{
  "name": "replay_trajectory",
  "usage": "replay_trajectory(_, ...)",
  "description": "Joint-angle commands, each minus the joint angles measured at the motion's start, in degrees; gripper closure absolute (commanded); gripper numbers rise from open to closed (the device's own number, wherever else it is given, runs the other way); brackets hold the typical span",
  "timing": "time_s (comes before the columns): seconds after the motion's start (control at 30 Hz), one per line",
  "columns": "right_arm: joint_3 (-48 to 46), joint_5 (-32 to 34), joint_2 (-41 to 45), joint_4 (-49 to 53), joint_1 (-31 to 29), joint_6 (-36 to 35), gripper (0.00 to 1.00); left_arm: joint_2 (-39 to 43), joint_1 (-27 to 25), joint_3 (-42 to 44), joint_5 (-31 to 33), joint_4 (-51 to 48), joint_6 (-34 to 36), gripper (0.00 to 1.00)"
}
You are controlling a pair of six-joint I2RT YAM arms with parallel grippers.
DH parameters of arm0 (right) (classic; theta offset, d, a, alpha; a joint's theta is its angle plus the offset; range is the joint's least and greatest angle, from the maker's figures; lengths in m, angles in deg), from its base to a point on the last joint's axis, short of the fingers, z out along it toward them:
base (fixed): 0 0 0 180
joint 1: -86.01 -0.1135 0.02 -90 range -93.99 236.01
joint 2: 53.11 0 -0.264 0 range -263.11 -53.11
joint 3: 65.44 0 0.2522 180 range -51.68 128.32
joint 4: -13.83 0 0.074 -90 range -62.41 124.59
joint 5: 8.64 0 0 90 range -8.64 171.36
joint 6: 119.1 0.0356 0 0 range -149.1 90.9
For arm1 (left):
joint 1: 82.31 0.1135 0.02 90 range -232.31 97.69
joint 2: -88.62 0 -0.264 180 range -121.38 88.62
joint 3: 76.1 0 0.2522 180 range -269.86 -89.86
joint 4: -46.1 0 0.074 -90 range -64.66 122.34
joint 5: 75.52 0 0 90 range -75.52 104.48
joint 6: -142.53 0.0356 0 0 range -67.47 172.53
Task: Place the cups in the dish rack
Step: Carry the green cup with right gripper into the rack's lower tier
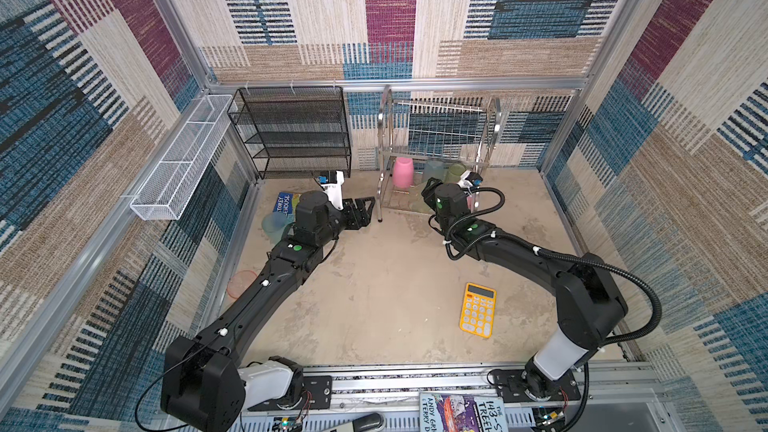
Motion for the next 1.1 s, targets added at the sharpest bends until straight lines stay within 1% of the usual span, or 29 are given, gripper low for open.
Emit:
replay_trajectory(0.0, 0.67, 4.73, -1.10, -3.42, -0.24, -5.11, 0.39, 0.33, 0.10, -0.49, -0.20, -0.46, 2.67, 0.21)
replay_trajectory(0.17, 1.86, 6.57, -3.64, -5.08, -0.34, -8.78, 0.38, 1.29, 0.03, -0.27, 0.67, -0.45, 3.87, 0.20)
replay_trajectory(0.63, 6.55, 11.49, -10.87, -6.55, -0.33, -14.14, 0.38, 2.23, 0.13, 0.38, 0.90, 0.37, 3.71, 0.21)
replay_trajectory(1.07, 10.93, 15.23, -16.44, -5.03, -0.33, -17.07, 0.37, 2.20, 0.16, 0.63, 0.22, 0.95, 2.79, 0.21)
